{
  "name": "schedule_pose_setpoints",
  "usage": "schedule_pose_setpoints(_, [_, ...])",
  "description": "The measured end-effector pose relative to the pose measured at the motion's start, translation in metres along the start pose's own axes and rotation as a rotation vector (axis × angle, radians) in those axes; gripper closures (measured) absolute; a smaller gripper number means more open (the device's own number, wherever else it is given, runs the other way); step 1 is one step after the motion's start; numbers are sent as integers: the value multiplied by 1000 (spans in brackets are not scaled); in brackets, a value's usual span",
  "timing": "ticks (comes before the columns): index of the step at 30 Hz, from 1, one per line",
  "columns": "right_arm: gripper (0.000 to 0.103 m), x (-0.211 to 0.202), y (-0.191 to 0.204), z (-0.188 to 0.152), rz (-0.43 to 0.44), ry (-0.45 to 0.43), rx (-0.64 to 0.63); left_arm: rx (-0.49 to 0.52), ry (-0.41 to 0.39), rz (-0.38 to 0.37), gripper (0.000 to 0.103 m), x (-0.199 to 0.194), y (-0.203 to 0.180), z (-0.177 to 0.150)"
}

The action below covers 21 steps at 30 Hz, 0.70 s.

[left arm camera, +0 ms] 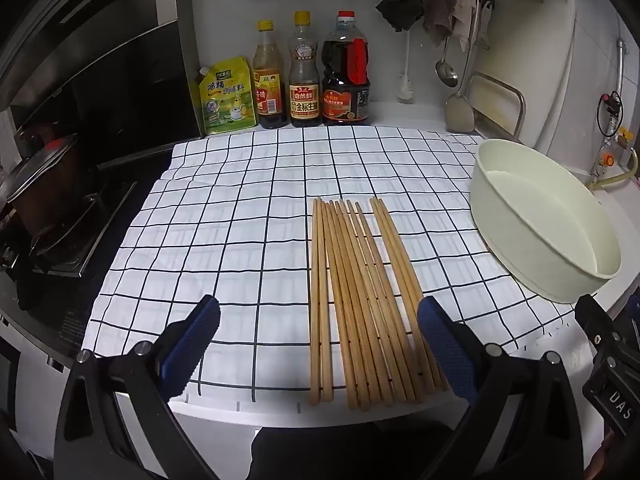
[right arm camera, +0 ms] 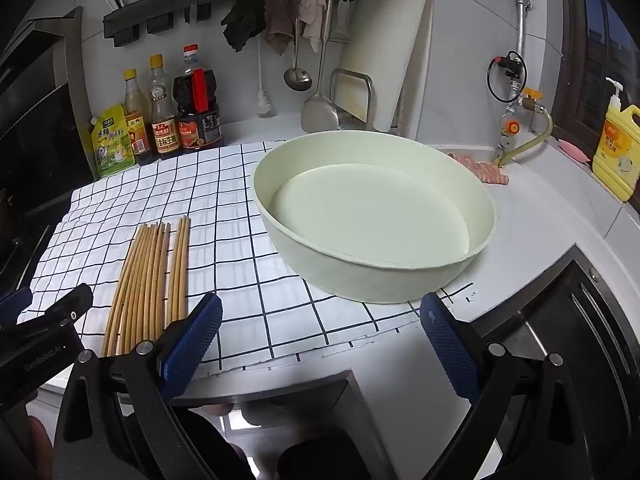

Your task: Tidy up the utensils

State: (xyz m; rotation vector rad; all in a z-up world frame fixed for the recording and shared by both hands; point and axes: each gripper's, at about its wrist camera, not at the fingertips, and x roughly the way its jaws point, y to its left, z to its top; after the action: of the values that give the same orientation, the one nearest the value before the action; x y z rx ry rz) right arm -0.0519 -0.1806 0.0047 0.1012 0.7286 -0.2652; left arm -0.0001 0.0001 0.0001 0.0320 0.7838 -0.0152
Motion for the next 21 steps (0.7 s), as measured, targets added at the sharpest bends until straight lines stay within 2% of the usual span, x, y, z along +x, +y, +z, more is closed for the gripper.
schedule_pose_setpoints(21, [8, -1, 0, 0, -9, -4, -5, 7, -12, 3, 6, -3, -4, 1])
